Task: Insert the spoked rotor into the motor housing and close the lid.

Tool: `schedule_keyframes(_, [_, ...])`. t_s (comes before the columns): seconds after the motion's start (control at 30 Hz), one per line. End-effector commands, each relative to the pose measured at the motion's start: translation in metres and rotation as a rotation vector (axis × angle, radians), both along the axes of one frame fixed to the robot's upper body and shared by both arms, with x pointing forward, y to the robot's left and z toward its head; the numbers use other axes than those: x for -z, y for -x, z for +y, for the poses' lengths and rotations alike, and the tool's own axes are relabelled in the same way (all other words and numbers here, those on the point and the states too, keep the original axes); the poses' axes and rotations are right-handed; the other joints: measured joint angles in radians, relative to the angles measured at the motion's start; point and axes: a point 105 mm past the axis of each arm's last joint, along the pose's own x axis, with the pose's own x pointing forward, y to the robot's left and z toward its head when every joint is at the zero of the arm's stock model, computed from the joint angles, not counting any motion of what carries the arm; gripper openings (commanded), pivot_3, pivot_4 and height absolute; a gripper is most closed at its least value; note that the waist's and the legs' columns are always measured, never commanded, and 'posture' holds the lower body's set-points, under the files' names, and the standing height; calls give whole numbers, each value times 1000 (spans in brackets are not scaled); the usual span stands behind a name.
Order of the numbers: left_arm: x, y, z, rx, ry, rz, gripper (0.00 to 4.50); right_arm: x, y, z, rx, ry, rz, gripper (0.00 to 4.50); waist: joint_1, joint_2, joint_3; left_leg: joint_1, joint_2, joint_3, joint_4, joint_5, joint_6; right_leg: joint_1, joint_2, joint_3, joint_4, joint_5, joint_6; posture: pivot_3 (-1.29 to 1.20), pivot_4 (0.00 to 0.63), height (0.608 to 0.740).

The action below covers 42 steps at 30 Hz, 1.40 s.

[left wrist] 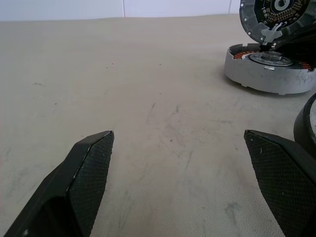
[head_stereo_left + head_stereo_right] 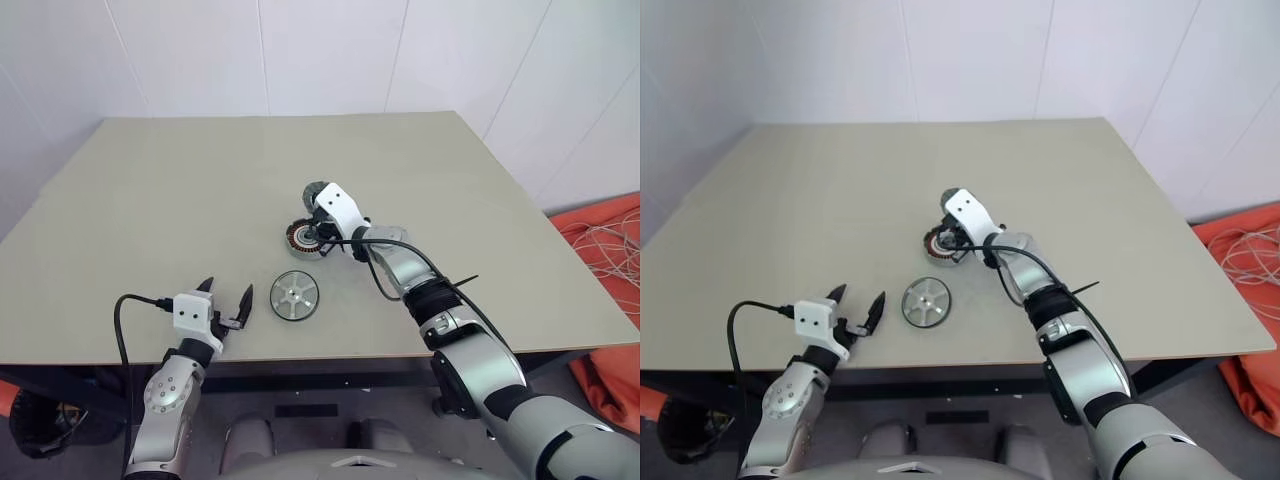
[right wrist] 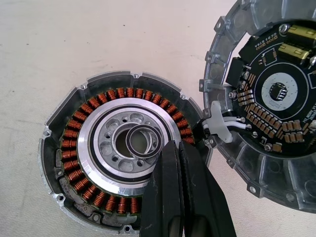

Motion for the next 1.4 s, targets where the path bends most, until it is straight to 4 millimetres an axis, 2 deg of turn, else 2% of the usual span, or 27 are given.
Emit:
schedule_keyframes(0.03, [-5, 0, -1, 2, 8, -16, 4500, -11, 3, 11, -42, -24, -33, 42, 0, 0, 0, 0, 0, 0, 0, 0, 0, 0, 0, 0, 0, 0, 0, 0, 0, 740])
schedule_keyframes(0.63, [-3, 0, 1, -8, 12, -12, 4500, -12, 3, 12, -45, -24, -37, 42, 0, 0, 0, 0, 0, 0, 0, 0, 0, 0, 0, 0, 0, 0, 0, 0, 0, 740])
schedule_keyframes(0.87, [-3, 0, 0, -7, 12, -12, 4500, -31, -9, 7, 43, -87, -122, 42, 0, 0, 0, 0, 0, 0, 0, 0, 0, 0, 0, 0, 0, 0, 0, 0, 0, 740])
schedule_keyframes(0.97, [-3, -1, 0, -6, 11, -12, 4500, -33, -11, 7, 48, -95, -130, 42, 0, 0, 0, 0, 0, 0, 0, 0, 0, 0, 0, 0, 0, 0, 0, 0, 0, 740])
schedule_keyframes(1.23, [-4, -1, 0, -7, 16, -12, 4500, -25, 5, 17, -46, -105, -65, 42, 0, 0, 0, 0, 0, 0, 0, 0, 0, 0, 0, 0, 0, 0, 0, 0, 0, 740])
schedule_keyframes(1.4, [-5, -2, 0, -7, 16, -15, 4500, -23, 6, 17, -49, -102, -55, 42, 0, 0, 0, 0, 0, 0, 0, 0, 0, 0, 0, 0, 0, 0, 0, 0, 0, 740])
